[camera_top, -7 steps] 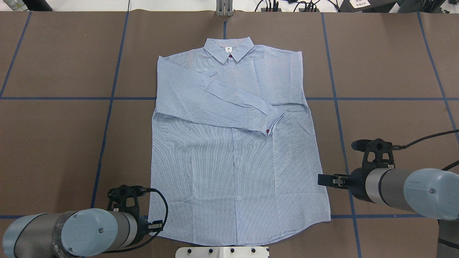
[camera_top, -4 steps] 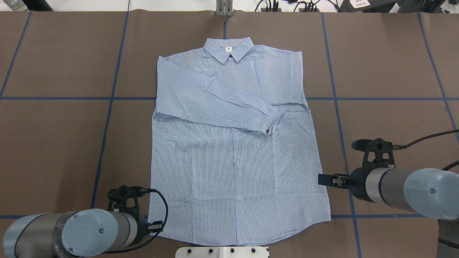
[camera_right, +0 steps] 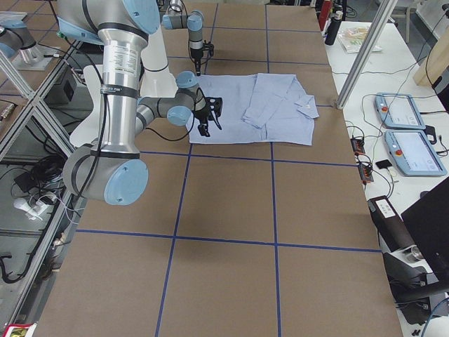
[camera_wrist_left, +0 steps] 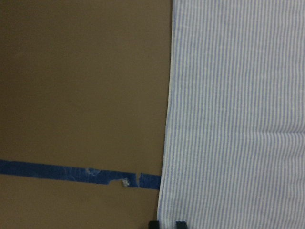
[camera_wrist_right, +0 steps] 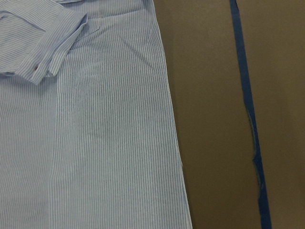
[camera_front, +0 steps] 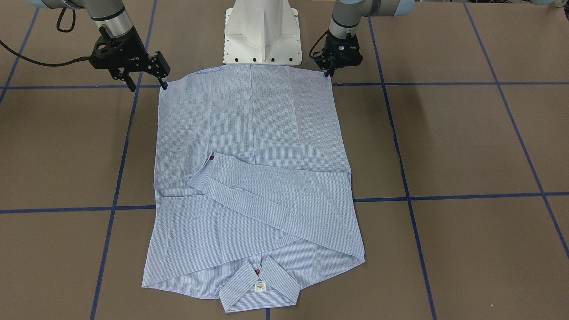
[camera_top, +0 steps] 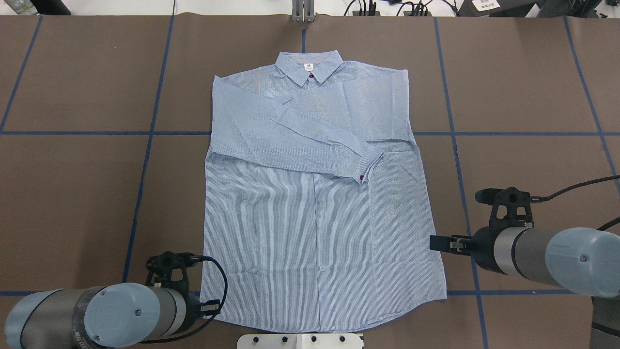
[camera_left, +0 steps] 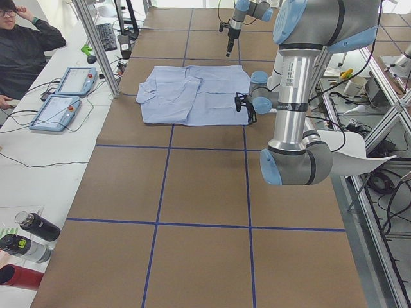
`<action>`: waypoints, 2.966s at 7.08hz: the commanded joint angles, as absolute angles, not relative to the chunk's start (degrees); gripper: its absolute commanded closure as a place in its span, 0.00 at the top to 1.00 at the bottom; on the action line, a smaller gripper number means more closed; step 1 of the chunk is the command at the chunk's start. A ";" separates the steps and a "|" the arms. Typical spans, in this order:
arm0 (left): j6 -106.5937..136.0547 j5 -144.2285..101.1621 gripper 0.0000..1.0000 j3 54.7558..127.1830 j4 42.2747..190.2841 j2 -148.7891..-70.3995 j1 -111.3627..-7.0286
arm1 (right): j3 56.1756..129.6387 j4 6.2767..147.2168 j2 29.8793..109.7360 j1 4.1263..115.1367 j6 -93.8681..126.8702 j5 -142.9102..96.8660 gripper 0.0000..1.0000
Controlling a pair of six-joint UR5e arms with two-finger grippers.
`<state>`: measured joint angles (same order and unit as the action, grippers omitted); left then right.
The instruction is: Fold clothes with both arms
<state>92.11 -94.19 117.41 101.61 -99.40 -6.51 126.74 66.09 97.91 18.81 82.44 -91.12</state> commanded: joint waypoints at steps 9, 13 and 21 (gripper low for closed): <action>92.11 -94.04 0.00 118.04 101.60 -99.84 -6.59 | 125.60 59.60 103.44 15.84 89.45 -89.23 0.98; 92.20 -93.96 0.00 118.30 101.69 -99.93 -6.42 | 122.52 59.33 103.45 2.05 105.79 -72.80 0.48; 92.20 -93.96 0.00 118.48 101.69 -99.93 -6.33 | 121.20 59.76 102.14 -2.72 106.79 -68.20 0.36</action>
<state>92.20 -93.98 118.46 101.69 -99.93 -6.33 121.44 59.53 102.75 -2.62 106.78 -68.48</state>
